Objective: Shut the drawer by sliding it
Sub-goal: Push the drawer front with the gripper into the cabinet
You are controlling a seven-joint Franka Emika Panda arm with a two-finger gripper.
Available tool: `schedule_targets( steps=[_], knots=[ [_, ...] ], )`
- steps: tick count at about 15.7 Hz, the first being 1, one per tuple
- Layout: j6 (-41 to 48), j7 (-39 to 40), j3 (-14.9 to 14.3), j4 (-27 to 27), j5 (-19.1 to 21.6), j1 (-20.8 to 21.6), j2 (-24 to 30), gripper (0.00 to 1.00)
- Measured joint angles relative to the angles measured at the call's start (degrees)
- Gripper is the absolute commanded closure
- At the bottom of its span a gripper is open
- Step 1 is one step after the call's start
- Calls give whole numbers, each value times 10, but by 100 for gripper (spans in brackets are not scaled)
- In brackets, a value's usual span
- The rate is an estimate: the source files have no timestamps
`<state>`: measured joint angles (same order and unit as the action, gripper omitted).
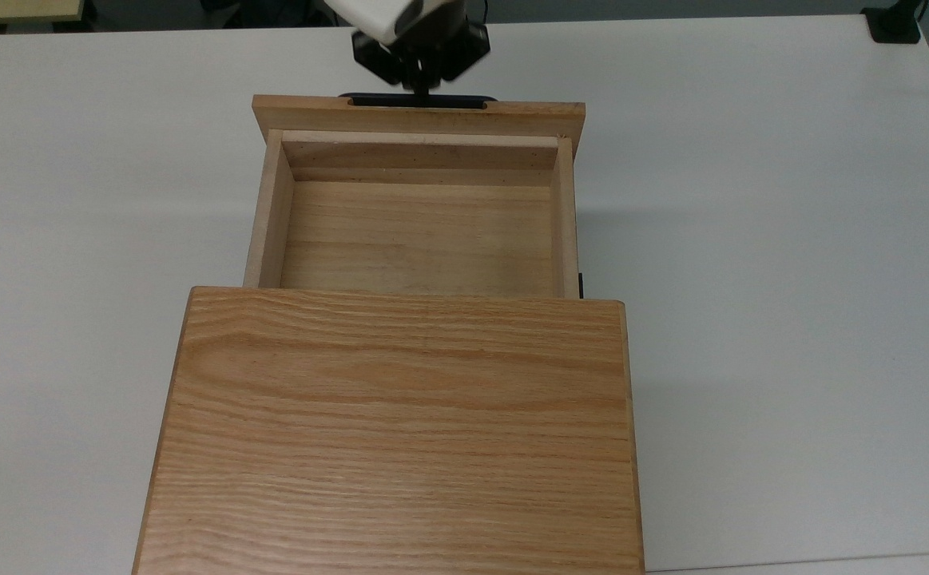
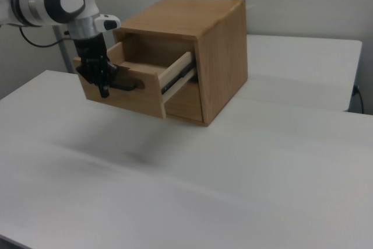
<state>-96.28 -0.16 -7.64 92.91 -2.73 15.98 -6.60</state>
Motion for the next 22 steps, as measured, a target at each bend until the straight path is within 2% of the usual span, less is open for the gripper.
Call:
schedule_targets(
  steps=[12,17,22],
  knots=[
    [-199,-76,-2,-18,0,8,-55,100],
    [-227,-103,-5,-72,0,7,-102,100],
    [-339,-145,-6,-100,0,-1,-146,100]
  ],
)
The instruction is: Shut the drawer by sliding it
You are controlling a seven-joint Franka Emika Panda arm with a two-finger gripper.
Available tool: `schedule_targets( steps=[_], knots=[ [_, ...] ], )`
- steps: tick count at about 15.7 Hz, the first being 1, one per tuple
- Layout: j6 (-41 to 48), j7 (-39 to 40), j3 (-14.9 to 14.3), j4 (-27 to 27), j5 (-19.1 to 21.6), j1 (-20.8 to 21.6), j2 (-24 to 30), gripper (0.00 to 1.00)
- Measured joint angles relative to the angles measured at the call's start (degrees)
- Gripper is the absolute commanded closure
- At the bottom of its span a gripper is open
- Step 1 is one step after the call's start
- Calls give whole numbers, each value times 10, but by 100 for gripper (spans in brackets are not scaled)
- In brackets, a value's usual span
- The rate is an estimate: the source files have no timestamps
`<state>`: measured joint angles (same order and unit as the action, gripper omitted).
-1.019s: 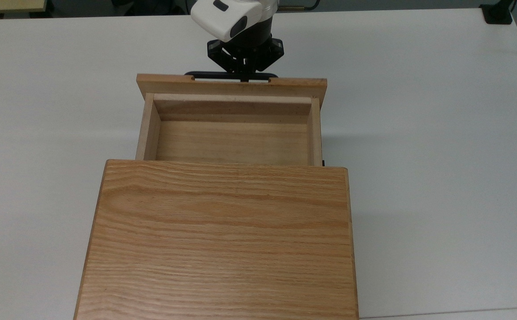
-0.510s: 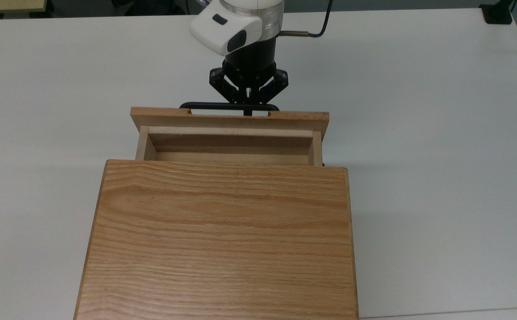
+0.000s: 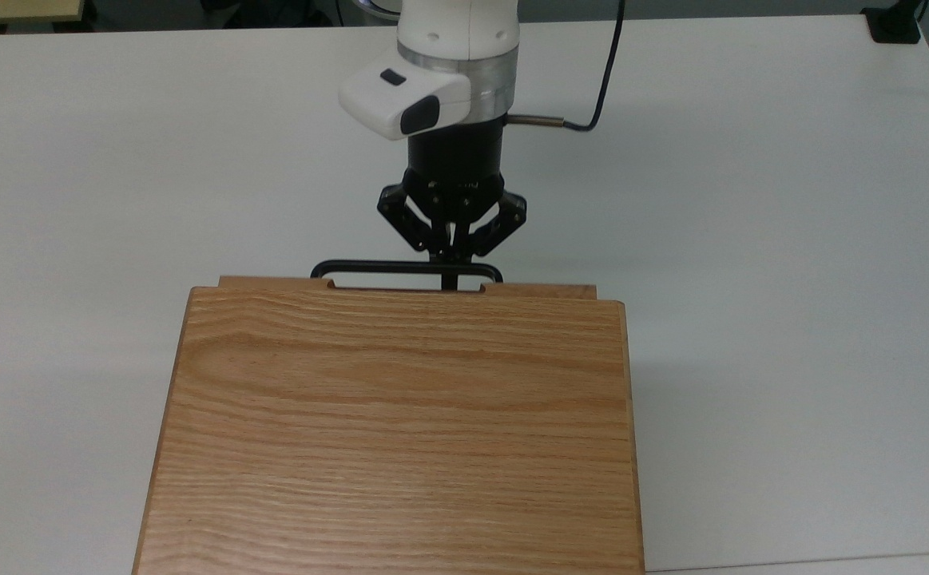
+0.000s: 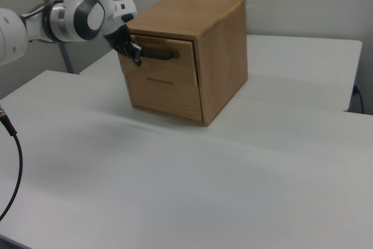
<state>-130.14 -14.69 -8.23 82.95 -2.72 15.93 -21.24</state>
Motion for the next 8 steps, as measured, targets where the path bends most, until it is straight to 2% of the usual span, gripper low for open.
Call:
schedule_targets(
  steps=[3,8],
  knots=[
    [-44,-3,0,-3,0,-3,-17,100],
    [-48,-4,0,-4,0,-4,-18,99]
  ],
)
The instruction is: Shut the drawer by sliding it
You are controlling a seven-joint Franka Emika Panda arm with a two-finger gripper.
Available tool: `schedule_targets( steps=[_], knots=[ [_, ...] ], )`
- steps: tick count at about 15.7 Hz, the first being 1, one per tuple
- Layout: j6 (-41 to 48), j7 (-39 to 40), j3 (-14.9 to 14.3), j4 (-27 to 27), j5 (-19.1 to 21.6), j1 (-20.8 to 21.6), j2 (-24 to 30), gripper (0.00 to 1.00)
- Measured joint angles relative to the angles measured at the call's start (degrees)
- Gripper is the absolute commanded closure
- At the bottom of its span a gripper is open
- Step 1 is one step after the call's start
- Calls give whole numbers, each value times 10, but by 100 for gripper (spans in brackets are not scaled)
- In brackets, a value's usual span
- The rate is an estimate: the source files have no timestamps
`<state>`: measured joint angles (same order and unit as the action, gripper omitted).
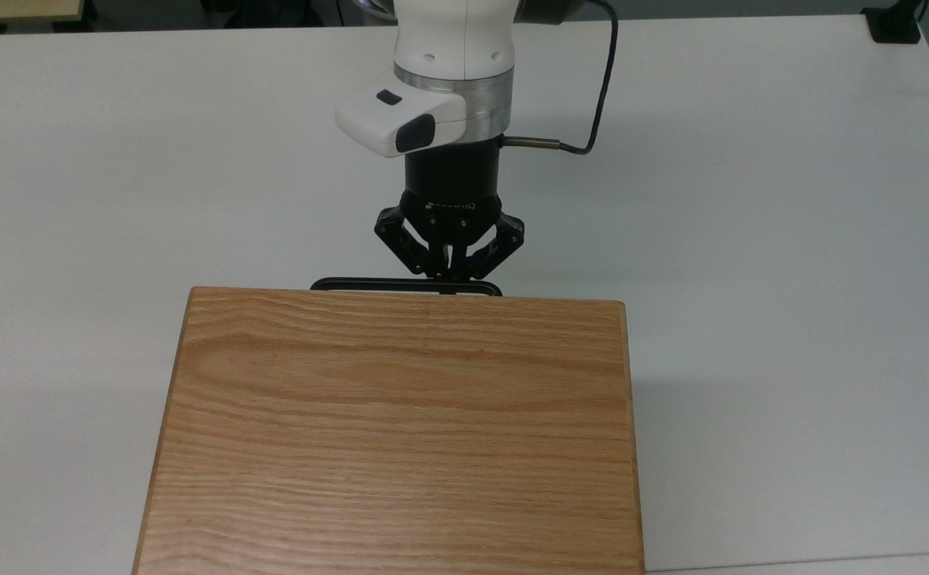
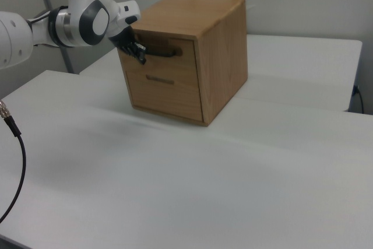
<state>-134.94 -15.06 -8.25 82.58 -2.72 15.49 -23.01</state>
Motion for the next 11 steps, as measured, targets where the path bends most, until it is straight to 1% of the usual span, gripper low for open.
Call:
schedule_targets(
  steps=[2,4,5,6,8,11],
  knots=[
    [16,-1,0,0,0,-4,6,94],
    [68,-1,-1,1,0,-15,26,79],
    [107,2,-1,1,0,-21,40,63],
    [151,11,-1,1,0,-27,55,32],
    [244,44,-1,2,0,-32,84,0],
    [350,69,-1,5,0,-34,115,0]
  ],
)
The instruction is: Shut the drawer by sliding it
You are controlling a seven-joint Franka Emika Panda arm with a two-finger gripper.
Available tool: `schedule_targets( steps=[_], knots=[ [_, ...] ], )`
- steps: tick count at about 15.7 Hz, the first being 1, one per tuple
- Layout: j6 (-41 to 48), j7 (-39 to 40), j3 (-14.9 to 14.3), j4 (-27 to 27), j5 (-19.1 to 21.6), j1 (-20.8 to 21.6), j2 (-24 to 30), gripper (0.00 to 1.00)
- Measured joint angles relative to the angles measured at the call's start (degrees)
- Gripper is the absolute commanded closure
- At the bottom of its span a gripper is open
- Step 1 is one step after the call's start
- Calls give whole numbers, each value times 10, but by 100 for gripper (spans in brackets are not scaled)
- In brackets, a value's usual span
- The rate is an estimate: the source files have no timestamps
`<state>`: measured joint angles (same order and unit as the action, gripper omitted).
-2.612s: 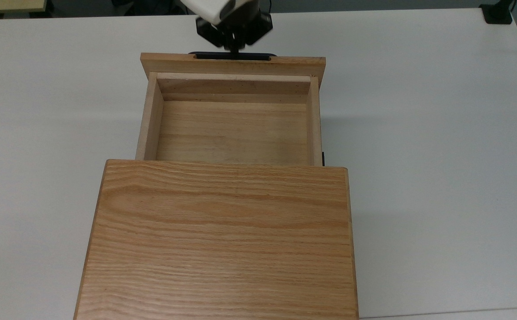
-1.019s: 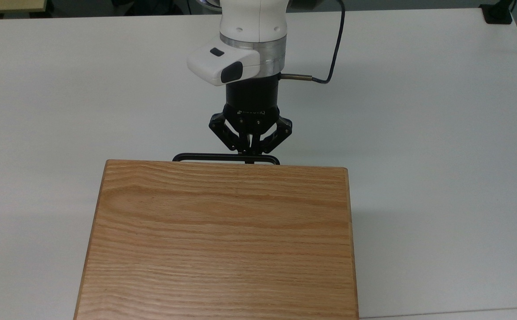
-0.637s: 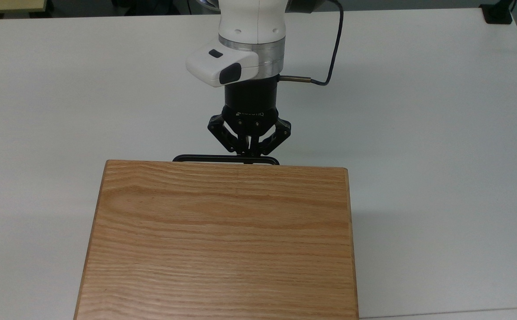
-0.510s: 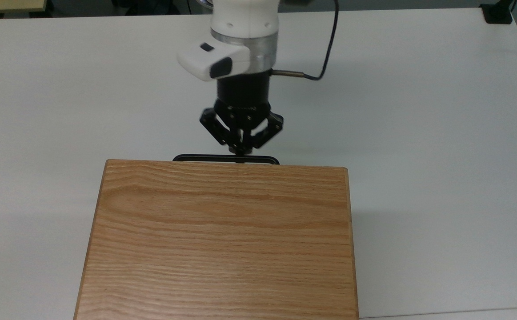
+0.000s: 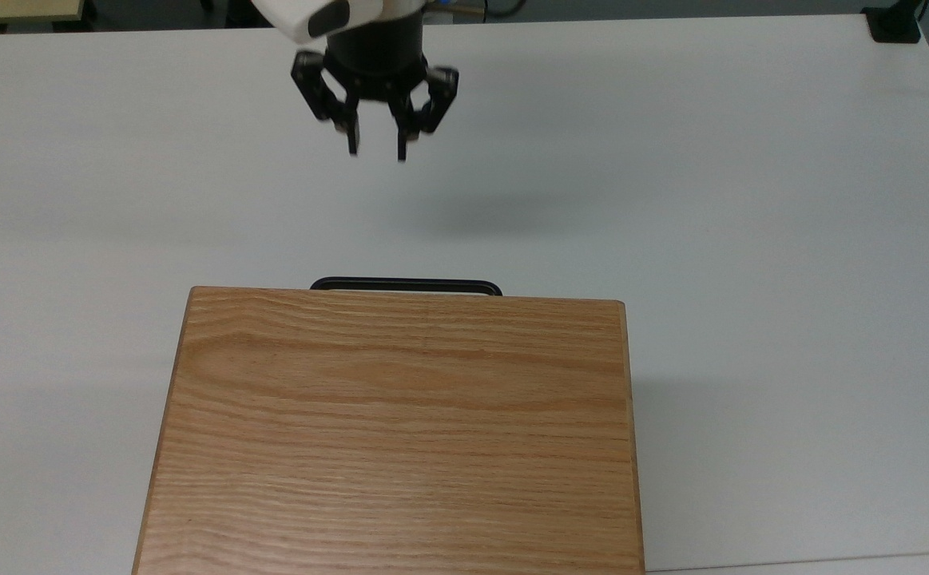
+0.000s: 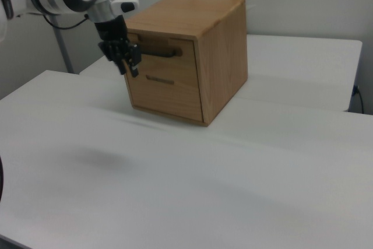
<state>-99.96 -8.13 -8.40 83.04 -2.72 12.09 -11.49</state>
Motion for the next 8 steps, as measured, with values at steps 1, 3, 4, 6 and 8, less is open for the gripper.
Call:
schedule_targets(
  steps=[1,3,4,6,8],
  knots=[
    [23,3,0,1,0,-1,7,0],
    [57,18,0,7,0,-2,20,0],
    [68,27,0,13,0,-2,27,0],
    [73,36,0,27,0,-3,39,0],
    [73,37,0,37,0,-6,47,0]
  ],
)
